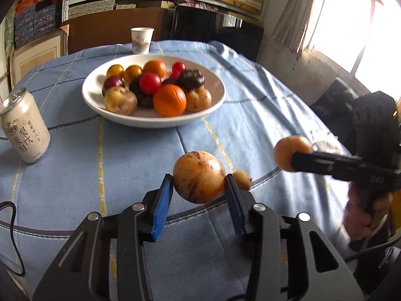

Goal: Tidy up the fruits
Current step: 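Carry both tan fruits over the white plate and open both tools, then return to the last fruits and grasp a small brown fruit with the right tool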

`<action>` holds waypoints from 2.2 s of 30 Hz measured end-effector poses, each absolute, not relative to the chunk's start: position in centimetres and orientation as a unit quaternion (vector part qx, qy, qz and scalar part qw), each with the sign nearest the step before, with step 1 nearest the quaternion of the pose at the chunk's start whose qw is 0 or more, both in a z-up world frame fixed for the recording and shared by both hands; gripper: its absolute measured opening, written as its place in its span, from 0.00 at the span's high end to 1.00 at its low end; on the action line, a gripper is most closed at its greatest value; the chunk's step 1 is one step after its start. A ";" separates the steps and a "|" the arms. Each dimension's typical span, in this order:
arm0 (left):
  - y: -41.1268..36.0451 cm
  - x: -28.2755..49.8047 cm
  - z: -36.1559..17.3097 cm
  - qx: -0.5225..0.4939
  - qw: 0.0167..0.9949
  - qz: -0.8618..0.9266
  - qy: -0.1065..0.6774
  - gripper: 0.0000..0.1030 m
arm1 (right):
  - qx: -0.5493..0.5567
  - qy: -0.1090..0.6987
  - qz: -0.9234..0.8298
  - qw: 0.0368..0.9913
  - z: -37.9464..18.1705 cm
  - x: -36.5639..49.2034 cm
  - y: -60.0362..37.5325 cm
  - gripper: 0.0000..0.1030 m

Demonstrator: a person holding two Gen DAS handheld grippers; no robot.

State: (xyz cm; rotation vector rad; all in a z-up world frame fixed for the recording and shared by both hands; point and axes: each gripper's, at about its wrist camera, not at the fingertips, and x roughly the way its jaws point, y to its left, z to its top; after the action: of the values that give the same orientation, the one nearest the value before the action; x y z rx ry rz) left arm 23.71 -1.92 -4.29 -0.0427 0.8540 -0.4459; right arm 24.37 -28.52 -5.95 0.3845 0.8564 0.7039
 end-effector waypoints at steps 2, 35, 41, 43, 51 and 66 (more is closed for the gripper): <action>-1.3 24.5 -3.1 -0.026 0.885 -0.223 0.408 0.59 | 0.183 0.408 0.340 0.827 -5.4 25.4 -27.9 0.58; 3.5 26.3 -1.3 -0.079 0.927 -0.114 0.349 0.05 | 0.080 0.368 0.334 0.864 -4.4 28.2 -24.5 0.41; 3.6 24.2 -1.8 -0.071 0.932 -0.093 0.343 0.05 | -0.009 0.413 0.344 0.843 -6.3 26.2 -22.1 0.42; 3.6 24.1 -1.9 -0.062 0.935 -0.076 0.341 0.04 | -0.016 0.423 0.350 0.836 -6.6 26.1 -21.8 0.45; 3.2 24.3 -2.3 -0.063 0.929 -0.087 0.355 0.05 | -0.057 0.417 0.353 0.836 -6.9 24.8 -20.8 0.47; 3.4 24.1 -2.1 -0.063 0.931 -0.078 0.352 0.04 | -0.071 0.433 0.349 0.828 -7.6 24.9 -20.6 0.71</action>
State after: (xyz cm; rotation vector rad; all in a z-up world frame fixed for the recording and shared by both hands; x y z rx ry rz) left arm 24.15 3.42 -2.09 -0.1286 0.7206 -0.1597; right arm 24.92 -20.60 -7.60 -0.1499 0.9196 0.7420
